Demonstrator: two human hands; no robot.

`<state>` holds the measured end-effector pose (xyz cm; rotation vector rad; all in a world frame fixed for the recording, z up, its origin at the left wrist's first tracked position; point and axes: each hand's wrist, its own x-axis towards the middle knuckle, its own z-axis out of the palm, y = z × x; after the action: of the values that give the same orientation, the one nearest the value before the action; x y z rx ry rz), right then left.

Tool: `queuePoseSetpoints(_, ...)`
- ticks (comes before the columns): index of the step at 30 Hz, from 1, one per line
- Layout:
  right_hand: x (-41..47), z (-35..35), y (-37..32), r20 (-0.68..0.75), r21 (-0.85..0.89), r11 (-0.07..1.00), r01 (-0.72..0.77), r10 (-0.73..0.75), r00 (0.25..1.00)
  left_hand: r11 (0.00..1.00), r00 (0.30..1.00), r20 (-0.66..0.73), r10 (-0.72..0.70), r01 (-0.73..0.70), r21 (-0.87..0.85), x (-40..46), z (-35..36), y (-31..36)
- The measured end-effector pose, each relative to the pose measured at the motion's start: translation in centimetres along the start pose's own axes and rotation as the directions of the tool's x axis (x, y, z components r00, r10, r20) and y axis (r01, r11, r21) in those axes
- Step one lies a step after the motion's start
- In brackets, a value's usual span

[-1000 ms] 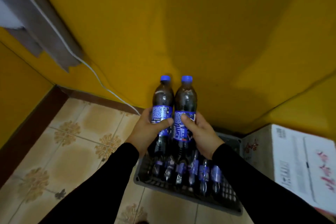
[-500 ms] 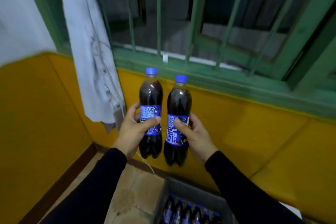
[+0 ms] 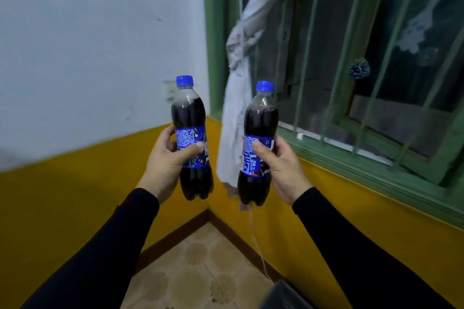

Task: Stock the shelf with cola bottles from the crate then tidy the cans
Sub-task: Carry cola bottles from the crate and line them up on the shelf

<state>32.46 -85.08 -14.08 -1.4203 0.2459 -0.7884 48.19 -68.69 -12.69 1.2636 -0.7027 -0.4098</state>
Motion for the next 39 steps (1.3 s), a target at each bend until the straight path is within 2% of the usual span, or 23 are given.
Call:
queuePoseSetpoints(4, -1.0, 6.5, -1.5, 0.134, 0.041, 0.999, 0.003, -0.009, 0.991, 0.996, 0.991, -0.133, 0.027, -0.015, 0.092, -4.8, -6.2, 4.2)
queuePoseSetpoints(7, -2.6, 14.4, -2.5, 0.271, 0.076, 0.997, -0.005, -0.015, 0.963, 0.988, 0.956, -0.277, 0.093, -0.054, 0.147, -9.9, -12.9, 7.9)
queuePoseSetpoints(14, -7.0, 31.3, -2.1, 0.474, 0.14, 0.988, -0.059, -0.014, 0.881, 0.967, 0.857, -0.485, 0.171, -0.053, 0.248, -19.2, -27.1, 13.5)
queuePoseSetpoints(22, -13.8, 52.9, 0.5, 0.56, 0.184, 0.976, -0.119, -0.005, 0.829, 0.926, 0.764, -0.61, 0.212, 0.041, 0.374, -29.8, -45.9, 18.7)
queuePoseSetpoints(29, -17.2, 65.5, 2.7, 0.627, 0.156, 0.971, -0.179, 0.042, 0.778, 0.92, 0.697, -0.692, 0.191, 0.118, 0.373, -34.6, -56.4, 20.9)
queuePoseSetpoints(39, -15.0, 79.2, 6.7, 0.699, 0.08, 0.994, -0.077, -0.001, 0.715, 0.912, 0.569, -0.793, 0.219, 0.169, 0.373, -34.4, -68.8, 21.6)
